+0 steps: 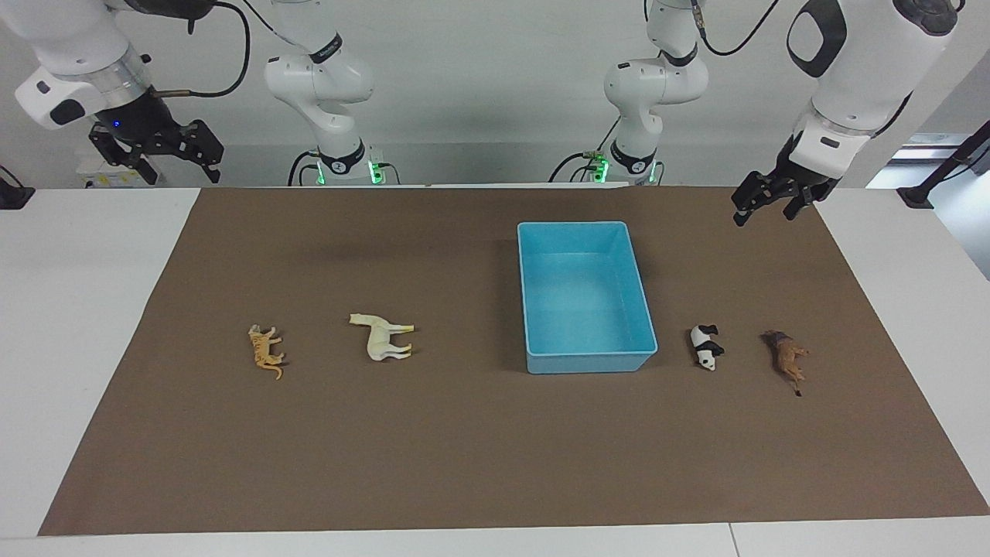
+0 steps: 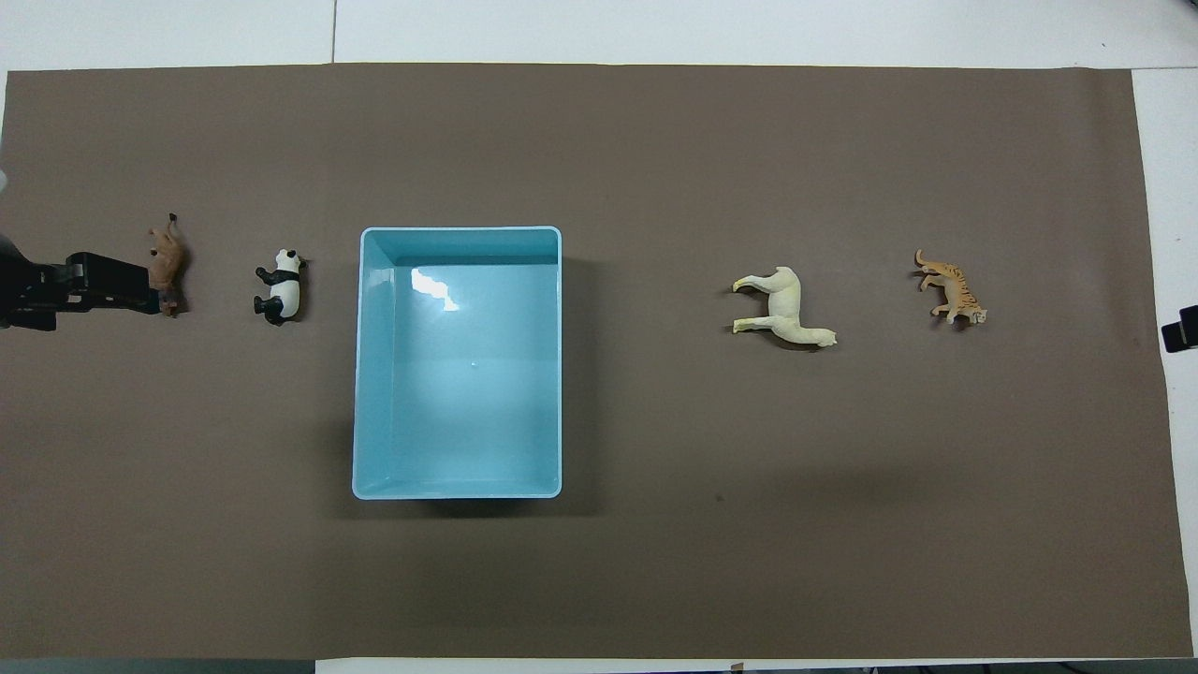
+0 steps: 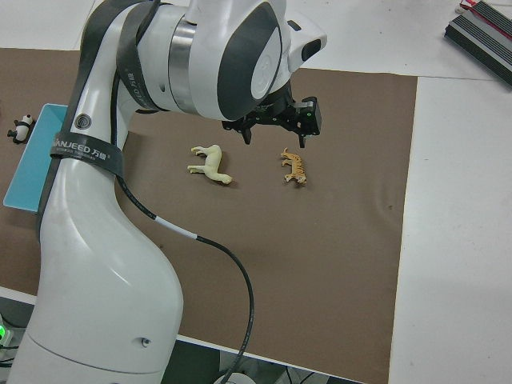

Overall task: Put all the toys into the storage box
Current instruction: 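Reach the left gripper to the panda while the right gripper reaches the dog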

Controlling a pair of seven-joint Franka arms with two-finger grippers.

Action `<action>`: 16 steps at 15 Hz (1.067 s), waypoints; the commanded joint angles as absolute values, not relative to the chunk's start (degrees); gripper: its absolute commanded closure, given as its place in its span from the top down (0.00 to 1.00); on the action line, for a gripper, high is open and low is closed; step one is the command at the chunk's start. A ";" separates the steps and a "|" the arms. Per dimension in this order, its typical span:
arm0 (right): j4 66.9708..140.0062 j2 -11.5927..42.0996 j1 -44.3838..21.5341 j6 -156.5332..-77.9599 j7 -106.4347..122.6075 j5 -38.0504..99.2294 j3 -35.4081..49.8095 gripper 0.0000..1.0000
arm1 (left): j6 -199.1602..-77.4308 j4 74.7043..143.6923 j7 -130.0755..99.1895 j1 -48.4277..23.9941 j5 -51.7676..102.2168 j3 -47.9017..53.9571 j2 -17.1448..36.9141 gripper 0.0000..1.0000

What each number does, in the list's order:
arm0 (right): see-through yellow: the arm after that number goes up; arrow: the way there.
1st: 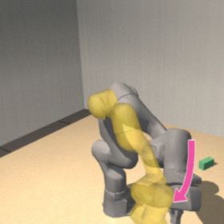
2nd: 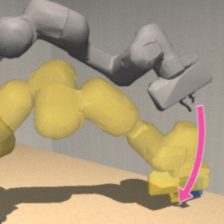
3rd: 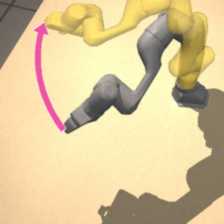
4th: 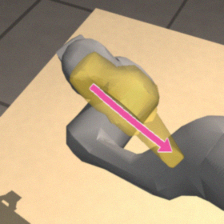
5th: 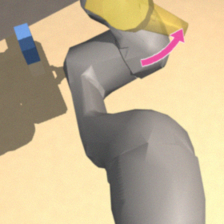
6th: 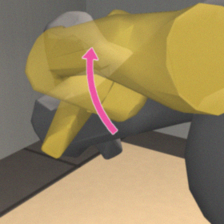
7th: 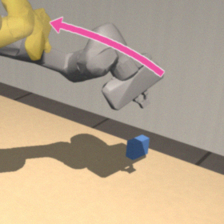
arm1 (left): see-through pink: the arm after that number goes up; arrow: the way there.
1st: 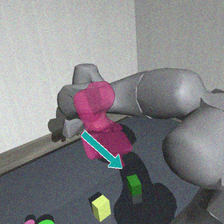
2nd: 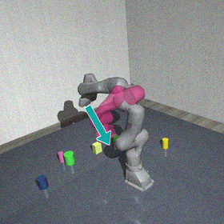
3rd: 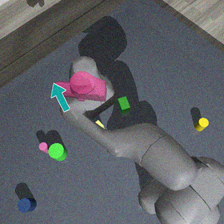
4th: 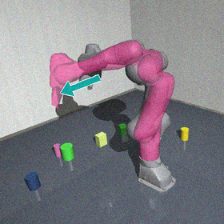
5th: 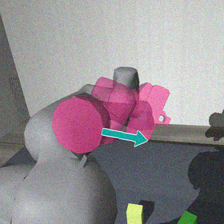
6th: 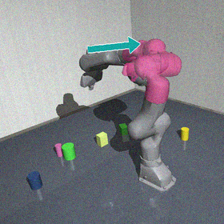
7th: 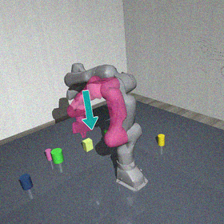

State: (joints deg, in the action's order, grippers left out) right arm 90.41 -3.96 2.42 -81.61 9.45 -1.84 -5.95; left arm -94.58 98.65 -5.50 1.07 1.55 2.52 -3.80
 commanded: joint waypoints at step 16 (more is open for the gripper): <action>98.51 -8.08 6.33 -87.60 12.81 -1.49 -5.71 1.00 | -93.86 98.17 -5.09 -1.49 2.20 3.34 -3.96 1.00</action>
State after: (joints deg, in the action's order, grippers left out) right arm 92.86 -4.80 5.53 -83.31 9.95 -1.84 -6.17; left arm -94.58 98.65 -5.37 -0.99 1.56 3.78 -3.80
